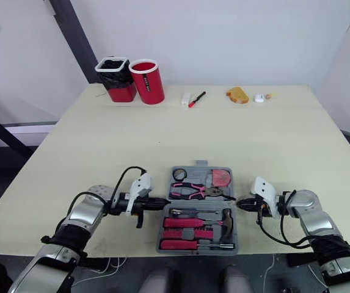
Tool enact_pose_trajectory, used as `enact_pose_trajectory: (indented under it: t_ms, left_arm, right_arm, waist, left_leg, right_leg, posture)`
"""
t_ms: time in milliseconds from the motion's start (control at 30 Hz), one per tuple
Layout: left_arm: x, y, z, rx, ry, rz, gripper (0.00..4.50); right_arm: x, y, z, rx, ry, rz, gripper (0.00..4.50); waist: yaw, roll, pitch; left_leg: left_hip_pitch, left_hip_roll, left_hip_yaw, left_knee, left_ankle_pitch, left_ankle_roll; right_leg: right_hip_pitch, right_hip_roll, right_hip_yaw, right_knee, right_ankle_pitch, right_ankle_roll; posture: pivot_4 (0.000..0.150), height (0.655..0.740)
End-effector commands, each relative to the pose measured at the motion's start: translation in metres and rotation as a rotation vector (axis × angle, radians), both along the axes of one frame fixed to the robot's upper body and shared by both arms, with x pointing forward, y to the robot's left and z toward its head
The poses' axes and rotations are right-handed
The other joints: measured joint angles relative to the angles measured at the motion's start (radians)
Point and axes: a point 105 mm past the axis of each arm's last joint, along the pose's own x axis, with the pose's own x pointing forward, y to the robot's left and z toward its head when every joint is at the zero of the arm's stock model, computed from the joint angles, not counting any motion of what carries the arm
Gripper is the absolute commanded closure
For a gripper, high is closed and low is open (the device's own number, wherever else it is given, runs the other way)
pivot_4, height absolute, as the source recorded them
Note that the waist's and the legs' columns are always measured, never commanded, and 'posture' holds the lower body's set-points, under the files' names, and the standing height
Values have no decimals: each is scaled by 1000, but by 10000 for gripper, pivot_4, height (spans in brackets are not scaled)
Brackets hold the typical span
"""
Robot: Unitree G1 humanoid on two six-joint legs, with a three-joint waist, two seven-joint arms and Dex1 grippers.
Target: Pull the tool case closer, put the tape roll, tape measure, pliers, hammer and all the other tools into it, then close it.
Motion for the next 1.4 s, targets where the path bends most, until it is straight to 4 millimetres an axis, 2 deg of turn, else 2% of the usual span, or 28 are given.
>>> enact_pose_trajectory:
  t_ms: [33,67,167,300,467,633,767,1033,1200,1300,1400]
  left_arm:
    - [10,24,12,-3,-75,125,45000]
    - [11,26,18,-23,-97,140,45000]
    - [7,30,36,-76,-165,139,45000]
    - [-4,20,50,-128,-193,91,45000]
    - [-33,-15,54,-161,-141,-64,45000]
    - [-61,-42,49,-170,-46,-215,45000]
    - [-75,-47,31,-102,18,-284,45000]
    - [-69,-52,6,-28,53,-279,45000]
    - [-70,-49,-7,21,54,-288,45000]
    - [-72,-46,-14,50,53,-300,45000]
    - [-73,-46,-17,54,53,-303,45000]
  right_arm:
    - [7,-9,17,56,-41,-60,44440]
    - [9,-11,21,80,-41,-84,44440]
    - [18,-12,33,181,-1,-177,38085]
    - [26,-4,42,318,120,-259,20806]
    - [47,12,41,388,272,-378,256]
    - [55,20,34,378,399,-414,256]
    - [56,26,33,396,465,-389,256]
    - [66,46,32,412,526,-347,256]
    - [73,62,30,501,560,-335,256]
    - [68,67,24,536,593,-282,256]
    - [67,73,27,603,612,-245,256]
  waist:
    - [0,0,0]
    - [0,0,0]
    - [1,0,0]
    - [6,0,0]
    - [5,0,0]
    - [5,1,1]
    - [4,1,1]
    - [2,1,1]
    - [-5,1,0]
    - [-12,1,0]
    - [-16,1,0]
  left_leg:
    - [0,0,0,0,0,0]
    - [0,0,0,0,0,0]
    - [0,0,0,0,0,0]
    - [-1,0,-1,0,0,0]
    - [-1,0,0,0,0,0]
    - [-2,0,0,-1,0,0]
    - [-2,0,1,-1,0,0]
    - [-1,0,0,-1,0,0]
    - [0,0,1,-1,0,0]
    - [0,0,1,-1,0,0]
    - [0,0,1,-1,0,0]
  right_leg:
    - [0,0,0,0,0,0]
    - [0,0,0,0,0,0]
    - [0,0,0,0,0,0]
    - [0,-1,1,-1,0,0]
    - [0,-1,0,-1,0,0]
    - [0,-1,0,-1,0,0]
    - [0,-1,0,-1,0,0]
    - [-1,0,0,-1,0,0]
    - [0,0,0,-1,0,0]
    - [0,0,1,-1,0,0]
    - [0,0,1,-1,0,0]
  posture:
    - [1500,7371]
    - [1500,7371]
    - [1500,7371]
    - [1500,7371]
    - [1500,7371]
    - [1500,7371]
    - [1500,7371]
    - [1500,7371]
    - [1500,7371]
    - [1500,7371]
    - [1500,7371]
